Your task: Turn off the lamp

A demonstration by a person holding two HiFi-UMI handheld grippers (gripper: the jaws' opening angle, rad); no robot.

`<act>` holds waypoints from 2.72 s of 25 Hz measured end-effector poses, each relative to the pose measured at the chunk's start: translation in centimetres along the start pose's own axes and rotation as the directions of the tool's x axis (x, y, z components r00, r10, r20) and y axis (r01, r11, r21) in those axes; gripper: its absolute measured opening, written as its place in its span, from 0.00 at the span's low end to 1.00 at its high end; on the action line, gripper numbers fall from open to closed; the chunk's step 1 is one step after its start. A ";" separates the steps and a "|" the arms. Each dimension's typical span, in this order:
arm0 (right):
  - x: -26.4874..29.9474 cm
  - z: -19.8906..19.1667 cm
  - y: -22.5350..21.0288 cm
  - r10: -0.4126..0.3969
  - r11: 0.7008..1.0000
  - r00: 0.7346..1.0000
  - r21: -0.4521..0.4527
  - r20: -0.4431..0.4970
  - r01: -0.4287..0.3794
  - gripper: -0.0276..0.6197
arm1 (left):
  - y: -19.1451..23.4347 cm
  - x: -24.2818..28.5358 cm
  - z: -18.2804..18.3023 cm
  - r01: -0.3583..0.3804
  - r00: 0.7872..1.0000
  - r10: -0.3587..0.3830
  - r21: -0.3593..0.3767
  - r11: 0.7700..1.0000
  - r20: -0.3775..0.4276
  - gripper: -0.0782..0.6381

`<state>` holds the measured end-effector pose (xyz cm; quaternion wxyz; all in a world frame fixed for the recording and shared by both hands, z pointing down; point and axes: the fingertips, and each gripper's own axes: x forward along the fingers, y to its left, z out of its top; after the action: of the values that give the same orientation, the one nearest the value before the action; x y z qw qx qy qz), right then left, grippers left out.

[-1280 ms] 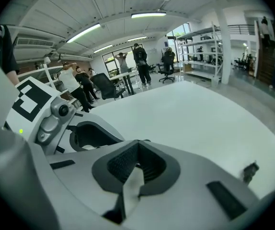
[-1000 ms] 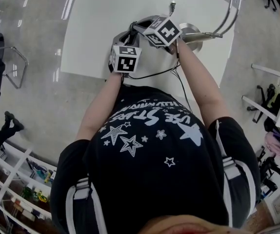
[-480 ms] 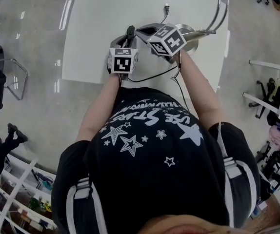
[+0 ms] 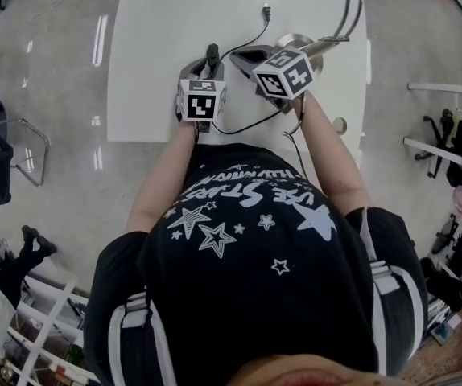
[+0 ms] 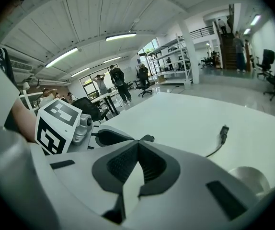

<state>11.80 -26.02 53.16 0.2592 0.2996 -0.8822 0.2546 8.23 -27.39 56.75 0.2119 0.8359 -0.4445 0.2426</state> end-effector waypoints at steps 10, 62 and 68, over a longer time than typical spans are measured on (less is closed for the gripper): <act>-1.6 0.7 1.5 -0.091 0.992 0.991 0.100 0.097 0.081 0.05 | 0.8 -3.5 1.5 0.063 0.996 -0.067 0.061 0.996 0.054 0.32; -6.9 -10.6 26.5 -0.527 0.770 0.791 0.568 0.310 0.290 0.05 | -3.1 -26.2 -5.8 0.553 0.809 -0.580 0.211 0.806 0.092 0.20; -8.8 -13.5 31.9 -0.532 0.784 0.786 0.534 0.315 0.317 0.05 | -5.6 -30.5 -8.7 0.543 0.810 -0.577 0.237 0.805 0.104 0.12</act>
<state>0.91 7.68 48.33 0.0228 0.5980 -0.7390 0.3094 -3.74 -0.04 44.77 0.1517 0.9642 -0.1673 0.1390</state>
